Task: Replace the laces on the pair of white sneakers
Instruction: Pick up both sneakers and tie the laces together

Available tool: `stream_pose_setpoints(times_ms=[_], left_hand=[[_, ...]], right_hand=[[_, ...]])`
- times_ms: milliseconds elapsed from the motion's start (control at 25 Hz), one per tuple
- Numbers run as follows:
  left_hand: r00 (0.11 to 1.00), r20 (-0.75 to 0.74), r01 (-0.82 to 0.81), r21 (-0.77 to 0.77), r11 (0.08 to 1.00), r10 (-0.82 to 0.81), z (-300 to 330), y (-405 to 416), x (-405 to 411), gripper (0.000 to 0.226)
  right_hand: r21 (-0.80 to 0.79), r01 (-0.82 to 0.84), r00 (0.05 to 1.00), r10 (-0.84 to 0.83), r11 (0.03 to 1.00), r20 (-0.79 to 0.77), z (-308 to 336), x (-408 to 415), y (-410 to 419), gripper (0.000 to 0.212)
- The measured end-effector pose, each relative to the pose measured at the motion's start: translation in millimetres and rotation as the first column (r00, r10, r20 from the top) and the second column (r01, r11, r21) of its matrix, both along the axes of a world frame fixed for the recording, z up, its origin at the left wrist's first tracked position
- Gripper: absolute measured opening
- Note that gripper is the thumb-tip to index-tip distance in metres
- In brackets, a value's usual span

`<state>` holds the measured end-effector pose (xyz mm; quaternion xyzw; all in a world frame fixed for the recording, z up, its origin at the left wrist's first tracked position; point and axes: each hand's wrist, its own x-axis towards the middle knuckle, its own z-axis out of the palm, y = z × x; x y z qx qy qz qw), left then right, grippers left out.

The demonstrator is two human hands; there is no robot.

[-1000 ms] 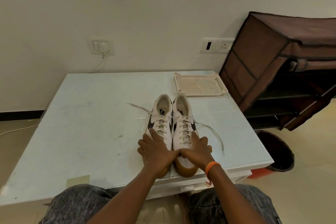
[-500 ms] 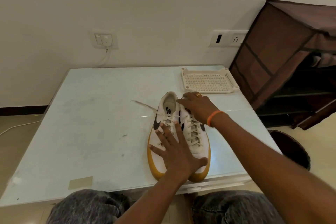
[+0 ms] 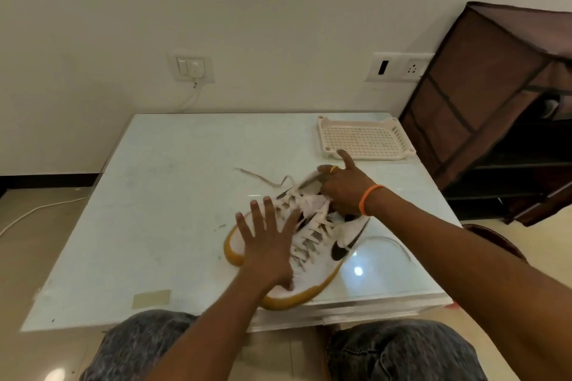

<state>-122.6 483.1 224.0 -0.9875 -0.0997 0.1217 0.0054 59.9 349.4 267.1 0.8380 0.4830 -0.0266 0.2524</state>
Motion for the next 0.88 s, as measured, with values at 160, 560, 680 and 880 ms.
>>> stream_pose_setpoints(times_ms=[160, 560, 680, 880], left_hand=[[0.938, 0.146, -0.317, 0.004, 0.948, 0.313, 11, 23, -20, 0.088], [0.776, 0.037, -0.431, -0.698, 0.573, 0.629, 28, -18, -35, 0.040], [0.798, 0.026, -0.416, -0.700, 0.580, 0.603, 18, -8, -36, 0.052], [0.742, -0.048, -0.414, -0.818, 0.400, 0.669, 27, 12, -34, 0.045]], right_hand=[[0.109, 0.296, 0.955, -0.296, 0.949, -0.020, -2, -52, -22, 0.043], [0.207, 0.707, 0.679, -0.566, 0.676, -0.468, -14, -151, 6, 0.048], [0.299, 0.788, 0.595, -0.540, 0.539, -0.595, -11, -143, -3, 0.047], [0.478, 0.699, 0.709, -0.423, 0.532, -0.565, -12, -88, -3, 0.058]])
